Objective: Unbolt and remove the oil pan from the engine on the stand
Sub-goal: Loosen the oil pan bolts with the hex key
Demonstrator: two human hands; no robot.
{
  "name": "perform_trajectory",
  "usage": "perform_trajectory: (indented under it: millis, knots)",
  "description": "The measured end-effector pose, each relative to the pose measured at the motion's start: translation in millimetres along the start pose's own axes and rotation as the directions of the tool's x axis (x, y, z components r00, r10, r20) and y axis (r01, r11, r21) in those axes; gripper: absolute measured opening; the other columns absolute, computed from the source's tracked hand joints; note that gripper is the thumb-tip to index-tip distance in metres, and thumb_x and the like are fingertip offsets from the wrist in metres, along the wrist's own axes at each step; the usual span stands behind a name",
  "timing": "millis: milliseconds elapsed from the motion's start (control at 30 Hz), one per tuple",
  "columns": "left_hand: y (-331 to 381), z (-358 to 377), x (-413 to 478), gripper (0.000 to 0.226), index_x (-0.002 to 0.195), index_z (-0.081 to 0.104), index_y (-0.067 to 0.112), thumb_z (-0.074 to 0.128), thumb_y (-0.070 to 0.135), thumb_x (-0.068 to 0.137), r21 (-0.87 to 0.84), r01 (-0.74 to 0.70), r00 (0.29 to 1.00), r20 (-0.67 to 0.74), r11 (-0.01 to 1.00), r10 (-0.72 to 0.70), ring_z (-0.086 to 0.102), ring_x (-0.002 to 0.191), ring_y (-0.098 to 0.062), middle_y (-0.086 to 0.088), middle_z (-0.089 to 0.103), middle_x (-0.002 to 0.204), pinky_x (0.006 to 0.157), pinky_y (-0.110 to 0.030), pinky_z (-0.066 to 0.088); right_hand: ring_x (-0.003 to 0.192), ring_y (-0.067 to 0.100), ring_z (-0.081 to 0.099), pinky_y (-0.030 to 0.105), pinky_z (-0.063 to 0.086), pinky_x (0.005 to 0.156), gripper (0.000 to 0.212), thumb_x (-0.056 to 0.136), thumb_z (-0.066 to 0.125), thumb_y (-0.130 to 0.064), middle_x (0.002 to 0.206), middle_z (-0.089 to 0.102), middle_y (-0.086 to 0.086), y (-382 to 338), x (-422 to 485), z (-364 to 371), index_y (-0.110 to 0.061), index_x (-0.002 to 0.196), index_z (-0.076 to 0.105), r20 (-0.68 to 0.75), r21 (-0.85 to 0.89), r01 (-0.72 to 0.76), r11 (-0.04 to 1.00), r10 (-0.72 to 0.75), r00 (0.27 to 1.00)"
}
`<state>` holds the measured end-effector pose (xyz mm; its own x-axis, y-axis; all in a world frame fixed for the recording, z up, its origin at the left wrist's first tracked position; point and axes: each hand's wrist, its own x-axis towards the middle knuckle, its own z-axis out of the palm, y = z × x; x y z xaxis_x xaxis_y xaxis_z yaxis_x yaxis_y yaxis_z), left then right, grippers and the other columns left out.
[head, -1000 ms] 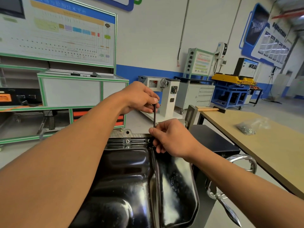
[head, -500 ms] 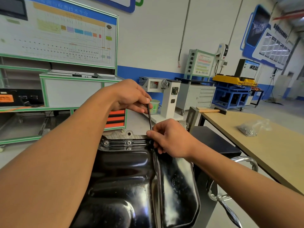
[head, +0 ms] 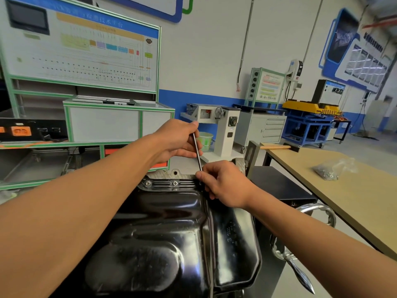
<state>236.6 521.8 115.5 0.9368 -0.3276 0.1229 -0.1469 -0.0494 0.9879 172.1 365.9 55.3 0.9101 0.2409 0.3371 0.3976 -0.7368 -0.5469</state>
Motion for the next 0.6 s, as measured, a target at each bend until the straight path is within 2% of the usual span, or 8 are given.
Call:
perform_trajectory:
  millis: [133,233,267,367,433,467,533,600]
  knots:
    - [-1,-10,-8,0.029,0.084,0.058,0.008,0.046,0.023,0.105,-0.017,0.022,0.998,-0.051,1.000,-0.023,0.075,0.068,-0.027,-0.011,0.072,0.065,0.056,-0.029,0.060,0.046,0.013,0.057,0.031,0.050,0.059,0.035,0.102,0.056,-0.026,0.051,0.055,-0.003,-4,2,-3,-0.008,0.073,0.057,0.049,-0.050,0.003,0.999,0.000,0.999]
    - [-10,-33,-23,0.021,0.085,0.057,0.005,0.049,0.015,0.102,-0.069,0.130,0.988,-0.079,0.989,-0.136,0.076,0.072,-0.028,-0.019,0.076,0.079,0.058,-0.029,0.062,0.062,0.020,0.057,0.034,0.047,0.066,0.031,0.101,0.058,-0.029,0.062,0.060,0.001,-11,7,-7,-0.005,0.084,0.068,0.112,-0.197,0.075,0.978,-0.053,0.992]
    - [-14,-40,-31,0.021,0.087,0.059,0.004,0.051,0.016,0.102,-0.024,0.185,0.981,-0.058,0.983,-0.186,0.076,0.074,-0.028,-0.020,0.076,0.085,0.057,-0.028,0.062,0.066,0.021,0.058,0.033,0.046,0.067,0.029,0.101,0.059,-0.030,0.068,0.063,0.002,-14,8,-9,-0.007,0.087,0.070,0.149,-0.236,0.095,0.967,-0.061,0.987]
    - [-23,-50,-53,0.024,0.091,0.068,0.004,0.055,0.022,0.101,0.359,0.222,0.971,0.004,0.907,-0.239,0.070,0.058,-0.011,-0.010,0.077,0.080,0.049,-0.019,0.055,0.076,0.015,0.064,0.029,0.049,0.072,0.025,0.098,0.063,-0.030,0.083,0.073,0.003,-25,15,-18,-0.009,0.096,0.075,0.294,-0.304,0.121,0.945,-0.028,0.955]
    - [-25,-47,-59,0.024,0.084,0.073,0.008,0.060,0.023,0.099,0.616,0.088,0.987,0.054,0.783,-0.154,0.056,0.046,-0.002,0.001,0.072,0.066,0.046,-0.013,0.046,0.063,0.000,0.059,0.021,0.048,0.065,0.022,0.097,0.065,-0.029,0.073,0.070,-0.004,-32,19,-24,-0.011,0.094,0.076,0.366,-0.333,0.144,0.932,-0.013,0.930]
    - [-23,-45,-60,0.023,0.083,0.075,0.011,0.062,0.024,0.097,0.725,0.008,0.990,0.091,0.689,-0.107,0.052,0.045,0.000,0.004,0.070,0.063,0.047,-0.011,0.044,0.058,0.000,0.057,0.020,0.046,0.063,0.021,0.098,0.064,-0.027,0.070,0.069,-0.004,-36,22,-26,-0.012,0.090,0.076,0.398,-0.346,0.157,0.925,-0.006,0.917]
    - [-14,-43,-61,0.019,0.087,0.078,0.014,0.065,0.024,0.095,0.842,-0.091,0.983,0.163,0.532,-0.089,0.054,0.048,0.003,0.007,0.069,0.064,0.053,-0.011,0.044,0.063,0.012,0.060,0.025,0.047,0.066,0.020,0.099,0.061,-0.025,0.073,0.071,0.003,-41,25,-28,-0.018,0.086,0.075,0.451,-0.385,0.184,0.904,0.010,0.893]
    - [-5,-44,-60,0.012,0.097,0.078,0.014,0.066,0.017,0.094,0.868,-0.104,0.965,0.205,0.486,-0.161,0.056,0.049,0.004,0.012,0.068,0.059,0.052,-0.011,0.046,0.065,0.016,0.060,0.027,0.046,0.067,0.020,0.100,0.060,-0.023,0.073,0.070,0.004,-42,26,-31,-0.017,0.087,0.074,0.480,-0.406,0.201,0.892,0.020,0.877]
